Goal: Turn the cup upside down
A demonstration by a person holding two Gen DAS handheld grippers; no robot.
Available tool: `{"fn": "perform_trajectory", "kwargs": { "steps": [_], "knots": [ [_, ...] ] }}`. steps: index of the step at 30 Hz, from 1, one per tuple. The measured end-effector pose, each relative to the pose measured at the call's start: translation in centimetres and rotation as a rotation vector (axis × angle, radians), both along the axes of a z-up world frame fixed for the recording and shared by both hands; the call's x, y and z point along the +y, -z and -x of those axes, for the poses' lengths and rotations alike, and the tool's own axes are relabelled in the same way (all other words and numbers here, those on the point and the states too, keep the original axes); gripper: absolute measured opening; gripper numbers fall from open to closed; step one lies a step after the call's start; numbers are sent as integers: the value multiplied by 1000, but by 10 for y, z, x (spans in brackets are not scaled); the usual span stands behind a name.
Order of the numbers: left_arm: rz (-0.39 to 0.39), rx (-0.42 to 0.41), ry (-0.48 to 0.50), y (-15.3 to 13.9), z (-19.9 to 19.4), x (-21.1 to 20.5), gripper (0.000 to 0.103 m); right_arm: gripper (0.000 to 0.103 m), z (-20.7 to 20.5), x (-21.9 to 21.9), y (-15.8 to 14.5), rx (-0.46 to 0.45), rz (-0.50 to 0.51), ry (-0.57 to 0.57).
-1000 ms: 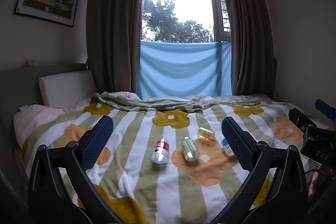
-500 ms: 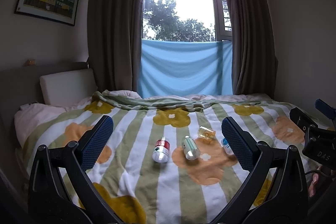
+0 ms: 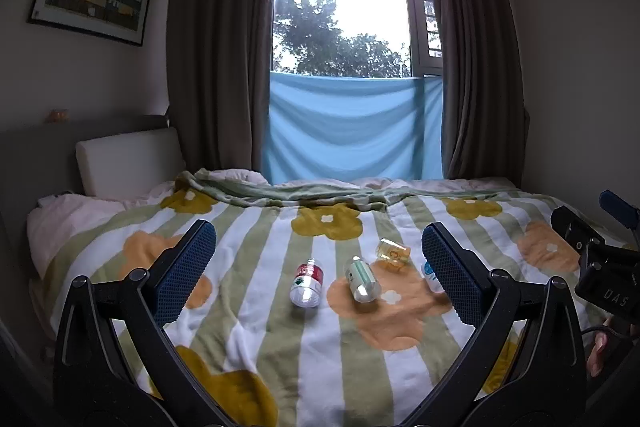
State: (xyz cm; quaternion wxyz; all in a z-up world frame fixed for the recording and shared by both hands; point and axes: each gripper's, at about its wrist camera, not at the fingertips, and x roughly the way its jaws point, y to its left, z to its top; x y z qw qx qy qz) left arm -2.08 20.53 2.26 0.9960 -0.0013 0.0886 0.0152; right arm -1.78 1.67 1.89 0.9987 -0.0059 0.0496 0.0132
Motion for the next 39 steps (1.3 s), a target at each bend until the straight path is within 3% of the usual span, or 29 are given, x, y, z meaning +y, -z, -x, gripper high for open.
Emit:
{"fn": "perform_trajectory", "kwargs": {
  "steps": [39],
  "knots": [
    [-9, 32, -2, 7, -11, -3, 103, 103, -12, 0, 9, 45, -3, -8]
  ]
}}
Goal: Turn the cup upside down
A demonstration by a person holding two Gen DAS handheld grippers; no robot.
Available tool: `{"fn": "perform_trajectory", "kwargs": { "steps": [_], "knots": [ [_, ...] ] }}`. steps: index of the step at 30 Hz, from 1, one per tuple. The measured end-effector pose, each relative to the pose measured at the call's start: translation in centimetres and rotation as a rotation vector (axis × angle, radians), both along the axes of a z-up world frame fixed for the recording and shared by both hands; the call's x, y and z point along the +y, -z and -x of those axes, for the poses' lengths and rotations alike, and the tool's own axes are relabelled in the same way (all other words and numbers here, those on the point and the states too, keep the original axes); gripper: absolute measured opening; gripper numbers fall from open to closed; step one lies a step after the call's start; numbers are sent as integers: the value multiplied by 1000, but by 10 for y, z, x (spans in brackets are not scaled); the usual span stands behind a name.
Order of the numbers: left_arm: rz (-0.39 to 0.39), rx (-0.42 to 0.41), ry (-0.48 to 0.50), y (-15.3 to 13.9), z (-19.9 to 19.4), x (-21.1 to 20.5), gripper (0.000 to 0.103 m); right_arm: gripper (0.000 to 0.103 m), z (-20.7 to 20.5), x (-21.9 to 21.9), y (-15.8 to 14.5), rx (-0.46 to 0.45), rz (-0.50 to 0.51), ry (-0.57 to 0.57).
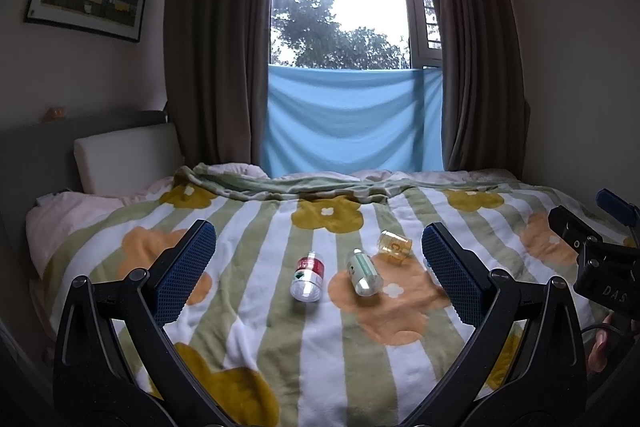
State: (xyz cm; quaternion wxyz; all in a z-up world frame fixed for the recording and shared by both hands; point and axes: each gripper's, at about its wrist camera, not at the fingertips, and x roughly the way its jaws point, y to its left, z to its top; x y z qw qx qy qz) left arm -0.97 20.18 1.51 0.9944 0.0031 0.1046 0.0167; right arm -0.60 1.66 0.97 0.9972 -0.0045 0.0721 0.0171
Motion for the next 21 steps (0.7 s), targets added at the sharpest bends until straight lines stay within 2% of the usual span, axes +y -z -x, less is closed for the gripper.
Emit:
{"fn": "perform_trajectory", "kwargs": {
  "steps": [4, 8, 14, 21],
  "knots": [
    [6, 32, 2, 7, -11, 7, 103, 103, -23, -4, 4, 64, -8, -20],
    [16, 104, -1, 24, -34, 15, 103, 103, -83, -16, 20, 245, 9, -27],
    [33, 235, -21, 60, -83, 34, 103, 103, -192, -42, 73, 496, 25, -43],
    [44, 340, -58, 104, -139, 54, 103, 103, -292, -53, 140, 692, 38, -58]
  ]
}}
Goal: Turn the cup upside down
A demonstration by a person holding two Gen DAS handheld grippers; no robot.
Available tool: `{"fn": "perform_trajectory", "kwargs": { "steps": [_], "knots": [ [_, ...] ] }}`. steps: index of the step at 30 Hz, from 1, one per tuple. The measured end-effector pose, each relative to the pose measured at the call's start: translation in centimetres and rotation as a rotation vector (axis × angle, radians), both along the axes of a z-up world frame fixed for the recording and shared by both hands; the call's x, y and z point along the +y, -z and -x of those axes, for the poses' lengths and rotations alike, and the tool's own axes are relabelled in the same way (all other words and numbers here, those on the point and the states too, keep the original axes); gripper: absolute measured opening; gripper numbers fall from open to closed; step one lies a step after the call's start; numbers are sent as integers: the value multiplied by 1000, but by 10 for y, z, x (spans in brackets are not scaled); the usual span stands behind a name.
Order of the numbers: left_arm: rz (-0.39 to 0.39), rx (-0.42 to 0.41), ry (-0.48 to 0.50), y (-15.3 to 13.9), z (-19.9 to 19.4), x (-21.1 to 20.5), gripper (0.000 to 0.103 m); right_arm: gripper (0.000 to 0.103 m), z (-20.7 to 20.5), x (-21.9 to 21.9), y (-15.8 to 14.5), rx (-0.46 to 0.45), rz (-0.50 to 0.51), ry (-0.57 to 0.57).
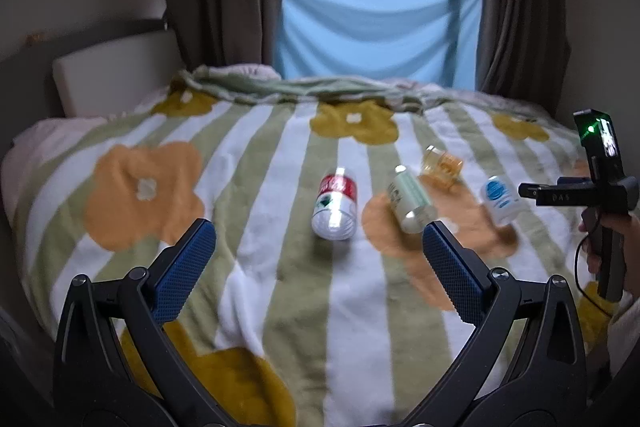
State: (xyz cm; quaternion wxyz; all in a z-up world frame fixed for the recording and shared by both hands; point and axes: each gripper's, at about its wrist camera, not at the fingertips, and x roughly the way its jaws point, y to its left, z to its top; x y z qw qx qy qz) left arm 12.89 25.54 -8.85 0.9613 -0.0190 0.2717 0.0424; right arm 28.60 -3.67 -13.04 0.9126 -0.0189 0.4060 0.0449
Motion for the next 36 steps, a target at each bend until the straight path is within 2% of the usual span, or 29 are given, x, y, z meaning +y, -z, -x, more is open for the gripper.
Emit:
{"fn": "perform_trajectory", "kwargs": {
  "steps": [7, 10, 12, 15, 16, 22, 27, 32, 36],
  "knots": [
    [2, 53, 2, 26, -31, 4, 103, 101, -60, 2, 42, 128, -11, -4],
    [7, 65, 7, 31, -37, 3, 103, 93, -75, 1, 57, 172, -20, -5],
    [13, 61, 8, 32, -37, 4, 103, 75, -81, 0, 65, 204, -26, -6],
    [15, 55, 14, 31, -37, 3, 103, 59, -86, -2, 73, 228, -29, 3],
    [10, 55, 16, 30, -37, 2, 103, 58, -86, -3, 74, 232, -31, 6],
    [10, 39, 22, 21, -31, 2, 103, 57, -85, -9, 70, 235, -71, 23],
    [10, 15, 18, 10, -22, 3, 103, 57, -71, -7, 50, 201, -95, -4],
    [4, -32, 6, -4, -5, 4, 103, 57, -38, 6, 20, 181, -157, -98],
    [5, -46, 9, -12, 5, 5, 103, 57, -8, 31, 9, 226, -212, -227]
  ]
}}
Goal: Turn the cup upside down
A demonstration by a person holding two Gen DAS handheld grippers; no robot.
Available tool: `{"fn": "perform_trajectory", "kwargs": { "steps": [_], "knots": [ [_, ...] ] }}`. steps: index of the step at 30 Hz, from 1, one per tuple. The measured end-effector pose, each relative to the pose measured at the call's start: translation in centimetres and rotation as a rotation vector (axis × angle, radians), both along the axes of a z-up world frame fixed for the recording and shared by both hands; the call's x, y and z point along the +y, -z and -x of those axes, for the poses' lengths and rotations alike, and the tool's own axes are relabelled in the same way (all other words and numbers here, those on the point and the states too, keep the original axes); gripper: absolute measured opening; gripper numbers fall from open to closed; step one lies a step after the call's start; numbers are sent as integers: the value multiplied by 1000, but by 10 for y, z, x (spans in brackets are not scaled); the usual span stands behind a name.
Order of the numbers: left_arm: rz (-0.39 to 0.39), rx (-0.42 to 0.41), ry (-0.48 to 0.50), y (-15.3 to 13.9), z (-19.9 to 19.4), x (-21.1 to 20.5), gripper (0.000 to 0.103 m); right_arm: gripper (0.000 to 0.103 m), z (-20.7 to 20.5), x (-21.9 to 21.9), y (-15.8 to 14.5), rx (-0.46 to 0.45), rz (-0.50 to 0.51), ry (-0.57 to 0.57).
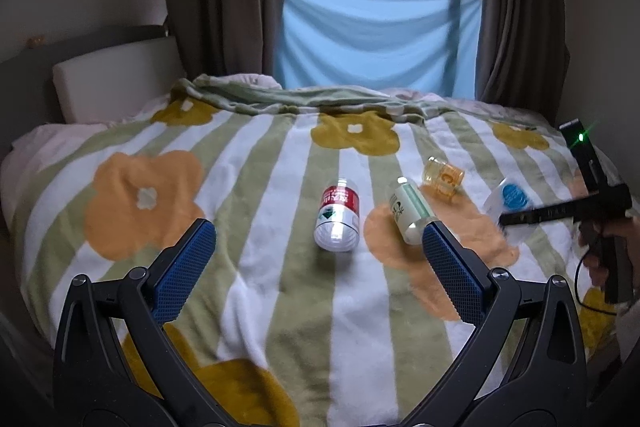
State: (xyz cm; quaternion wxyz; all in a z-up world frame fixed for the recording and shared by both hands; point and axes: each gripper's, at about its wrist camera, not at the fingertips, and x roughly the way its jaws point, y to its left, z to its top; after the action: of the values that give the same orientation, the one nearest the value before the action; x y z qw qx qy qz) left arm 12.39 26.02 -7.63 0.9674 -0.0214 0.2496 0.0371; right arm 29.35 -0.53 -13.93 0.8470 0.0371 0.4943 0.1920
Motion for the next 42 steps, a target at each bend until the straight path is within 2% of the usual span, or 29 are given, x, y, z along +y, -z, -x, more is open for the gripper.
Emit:
{"fn": "perform_trajectory", "kwargs": {
  "steps": [6, 10, 14, 20, 26, 31, 32, 34, 35, 38, 40, 42],
  "knots": [
    [-2, -12, 3, -9, 16, 4, 103, 57, 32, 48, 19, 61, 61, -160],
    [-19, -22, -14, -10, 28, 10, 103, 57, 40, 65, 39, 99, 89, -213],
    [-7, -11, -31, -8, 32, 17, 103, 57, 39, 75, 58, 148, 116, -237],
    [-14, 6, -32, -4, 32, 19, 103, 57, 38, 78, 69, 166, 111, -251],
    [-27, 25, -12, 0, 30, 12, 103, 58, 37, 83, 81, 186, 162, -273],
    [-30, 29, 32, -2, 28, 4, 103, 58, 34, 77, 81, 213, 138, -240],
    [-48, 28, 44, -3, 27, 0, 103, 62, 34, 74, 80, 219, 131, -224],
    [-113, 26, 94, -6, 24, -11, 103, 85, 36, 64, 74, 221, 103, -196],
    [-142, 24, 138, -9, 21, -17, 103, 102, 39, 59, 69, 212, 80, -187],
    [-239, 10, 296, -14, 11, -39, 103, 103, 52, 43, 52, 155, 33, -173],
    [-341, 19, 453, -12, -1, -63, 103, 103, 67, 28, 36, 104, 20, -178],
    [-509, 49, 647, 0, -15, -100, 103, 103, 81, 19, 24, 84, 39, -198]
  ]
}}
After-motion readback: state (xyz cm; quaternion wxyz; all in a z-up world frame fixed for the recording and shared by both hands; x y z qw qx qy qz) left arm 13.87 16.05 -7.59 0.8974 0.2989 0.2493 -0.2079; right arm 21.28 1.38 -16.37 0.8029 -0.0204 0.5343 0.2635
